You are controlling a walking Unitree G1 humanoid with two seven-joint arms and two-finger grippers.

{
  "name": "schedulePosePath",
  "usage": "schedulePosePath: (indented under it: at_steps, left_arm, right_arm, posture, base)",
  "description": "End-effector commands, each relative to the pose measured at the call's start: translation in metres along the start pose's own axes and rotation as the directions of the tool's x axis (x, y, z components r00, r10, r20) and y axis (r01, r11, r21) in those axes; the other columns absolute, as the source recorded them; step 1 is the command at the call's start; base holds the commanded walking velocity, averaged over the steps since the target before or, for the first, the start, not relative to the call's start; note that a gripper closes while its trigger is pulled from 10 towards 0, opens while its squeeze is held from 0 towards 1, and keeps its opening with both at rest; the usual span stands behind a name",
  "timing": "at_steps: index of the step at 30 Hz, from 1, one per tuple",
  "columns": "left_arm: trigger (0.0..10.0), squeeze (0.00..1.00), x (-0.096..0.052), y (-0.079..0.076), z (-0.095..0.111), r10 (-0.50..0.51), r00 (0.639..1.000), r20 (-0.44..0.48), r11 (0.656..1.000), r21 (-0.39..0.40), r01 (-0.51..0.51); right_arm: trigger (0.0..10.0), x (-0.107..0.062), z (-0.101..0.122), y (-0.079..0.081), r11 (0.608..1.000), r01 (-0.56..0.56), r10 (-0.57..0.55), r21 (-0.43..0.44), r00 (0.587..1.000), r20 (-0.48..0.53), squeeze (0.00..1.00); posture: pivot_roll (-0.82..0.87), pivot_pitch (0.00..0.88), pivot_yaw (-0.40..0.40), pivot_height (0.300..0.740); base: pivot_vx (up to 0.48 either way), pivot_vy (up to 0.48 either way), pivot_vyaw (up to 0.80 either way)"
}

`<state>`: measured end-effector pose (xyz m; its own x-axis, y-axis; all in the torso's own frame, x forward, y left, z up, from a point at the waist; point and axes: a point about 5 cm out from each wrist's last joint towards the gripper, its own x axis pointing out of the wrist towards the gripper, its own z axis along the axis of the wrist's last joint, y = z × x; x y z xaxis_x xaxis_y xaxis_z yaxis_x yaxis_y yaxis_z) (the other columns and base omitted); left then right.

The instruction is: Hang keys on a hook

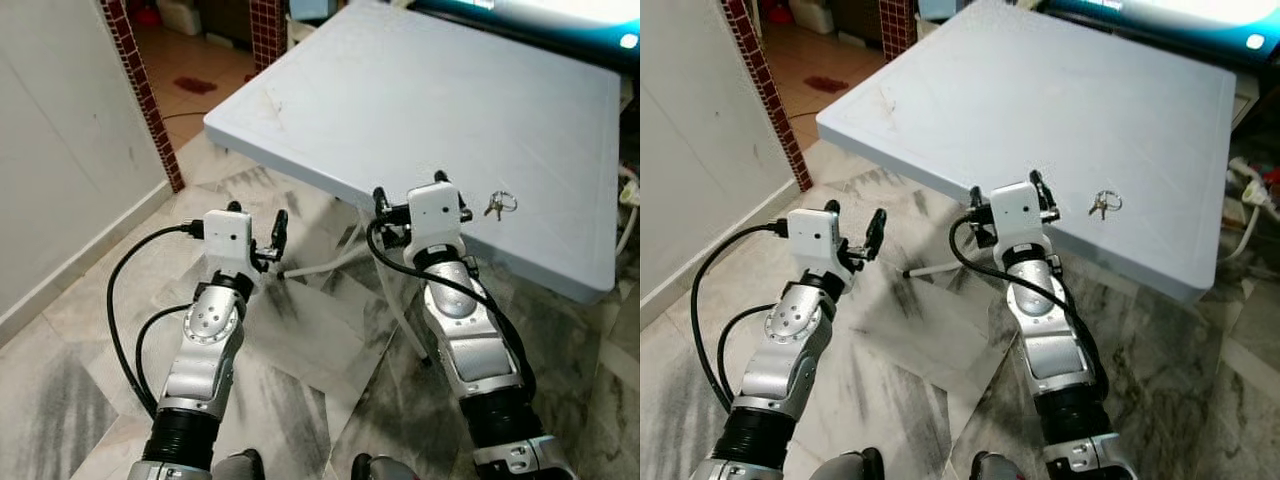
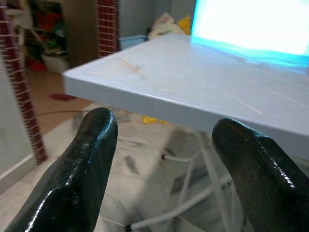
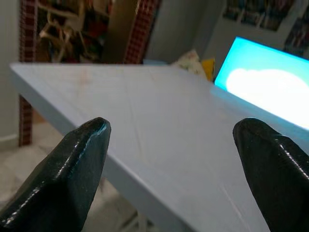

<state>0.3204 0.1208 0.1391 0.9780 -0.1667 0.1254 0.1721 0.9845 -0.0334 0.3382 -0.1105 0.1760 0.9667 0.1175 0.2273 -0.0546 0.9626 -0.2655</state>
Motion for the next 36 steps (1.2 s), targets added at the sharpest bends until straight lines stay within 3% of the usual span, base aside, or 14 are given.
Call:
schedulePosePath:
  at_steps: [1, 8, 19, 36]
  left_arm:
    - [10.0, 0.00, -0.004, 0.007, -0.007, 0.029, 0.999, -0.026, 0.999, -0.020, -0.029]
    - [10.0, 0.00, -0.007, -0.001, -0.008, -0.055, 0.998, -0.010, 0.997, -0.051, 0.055]
    - [10.0, 0.00, -0.009, -0.005, -0.007, -0.105, 0.994, -0.018, 0.993, -0.051, 0.104]
    - [10.0, 0.00, -0.020, -0.011, -0.014, -0.140, 0.989, -0.052, 0.988, -0.073, 0.136]
  right_arm:
    - [10.0, 0.001, -0.003, -0.001, 1.000, 0.015, -0.015, -0.008, 1.000, -0.006, 0.00]
    - [10.0, -0.003, -0.008, -0.003, 0.999, 0.048, -0.048, -0.002, 0.999, -0.016, 0.00]
    - [10.0, -0.018, -0.018, -0.005, 0.996, 0.085, -0.085, 0.001, 0.996, -0.041, 0.00]
    - [10.0, -0.022, -0.021, -0.014, 0.990, 0.136, -0.138, -0.035, 0.988, -0.061, 0.00]
  posture:
    - [0.03, 0.050, 0.004, 0.740]
    - [0.02, 0.067, 0.021, 0.740]
    - [-0.01, 0.115, 0.057, 0.740]
    - [0.00, 0.159, 0.055, 0.740]
  base:
    - [0.000, 0.000, 0.00]
    - [0.042, 0.000, 0.00]
    - [0.471, 0.000, 0.00]
    - [0.427, 0.000, 0.00]
